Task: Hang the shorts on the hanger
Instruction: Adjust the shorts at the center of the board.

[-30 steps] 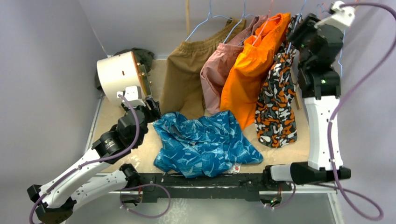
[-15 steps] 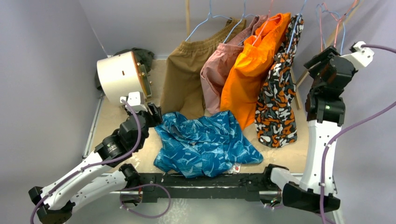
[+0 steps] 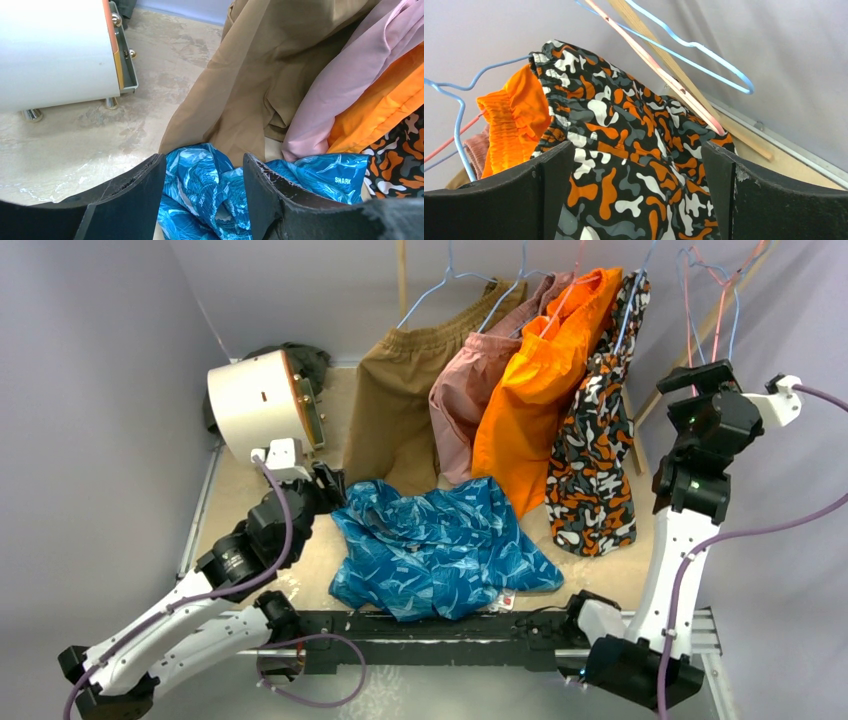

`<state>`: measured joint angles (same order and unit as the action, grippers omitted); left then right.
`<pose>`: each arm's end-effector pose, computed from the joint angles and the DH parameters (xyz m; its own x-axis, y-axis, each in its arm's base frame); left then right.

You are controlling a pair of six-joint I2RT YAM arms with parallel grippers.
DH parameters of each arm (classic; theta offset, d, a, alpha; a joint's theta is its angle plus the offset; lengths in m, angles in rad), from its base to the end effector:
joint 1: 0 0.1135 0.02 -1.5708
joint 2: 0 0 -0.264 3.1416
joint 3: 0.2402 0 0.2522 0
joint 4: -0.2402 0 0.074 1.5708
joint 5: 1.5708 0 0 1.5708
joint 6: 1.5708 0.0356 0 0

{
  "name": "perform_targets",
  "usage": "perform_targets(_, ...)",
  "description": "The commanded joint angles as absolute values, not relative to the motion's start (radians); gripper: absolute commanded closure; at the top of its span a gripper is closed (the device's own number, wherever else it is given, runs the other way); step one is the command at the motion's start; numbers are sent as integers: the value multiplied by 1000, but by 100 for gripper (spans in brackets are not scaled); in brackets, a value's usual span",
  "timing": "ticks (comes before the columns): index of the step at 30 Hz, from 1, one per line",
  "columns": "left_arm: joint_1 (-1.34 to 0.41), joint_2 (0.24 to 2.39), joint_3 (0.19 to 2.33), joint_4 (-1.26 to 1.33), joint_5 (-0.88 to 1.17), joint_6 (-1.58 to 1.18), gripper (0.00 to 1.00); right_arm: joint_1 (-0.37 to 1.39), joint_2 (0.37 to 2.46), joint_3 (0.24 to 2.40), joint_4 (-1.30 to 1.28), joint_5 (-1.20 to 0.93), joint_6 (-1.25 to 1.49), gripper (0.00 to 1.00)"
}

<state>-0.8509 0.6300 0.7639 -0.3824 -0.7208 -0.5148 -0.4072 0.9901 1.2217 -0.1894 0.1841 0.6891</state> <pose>0.1094 -0.0891 0.3364 -0.2116 -0.3197 -0.9236 0.0447 0.9408 -0.3359 0.1891 -0.0886 0.4534 0.3843 0.5150 -0.7662 0.4055 0.6514 0.6412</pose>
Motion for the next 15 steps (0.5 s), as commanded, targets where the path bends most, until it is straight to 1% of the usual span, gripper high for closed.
perform_targets(1,-847,628,773,-345,-718,-524,43,-415,1052,1311,-186,243,682,1)
perform_targets(5,-847,669,769,-348,-714,-531,44,-413,1122,1415,-257,410,615,1)
perform_targets(8,-846,721,772,-350,-721,-528,44,-412,1177,1462,-289,509,638,1)
perform_targets(11,-847,761,771,-352,-736,-526,45,-413,1216,1456,-335,518,662,1)
perform_targets(15,-847,761,751,-337,-762,-525,46,-413,1250,1434,-283,510,676,1)
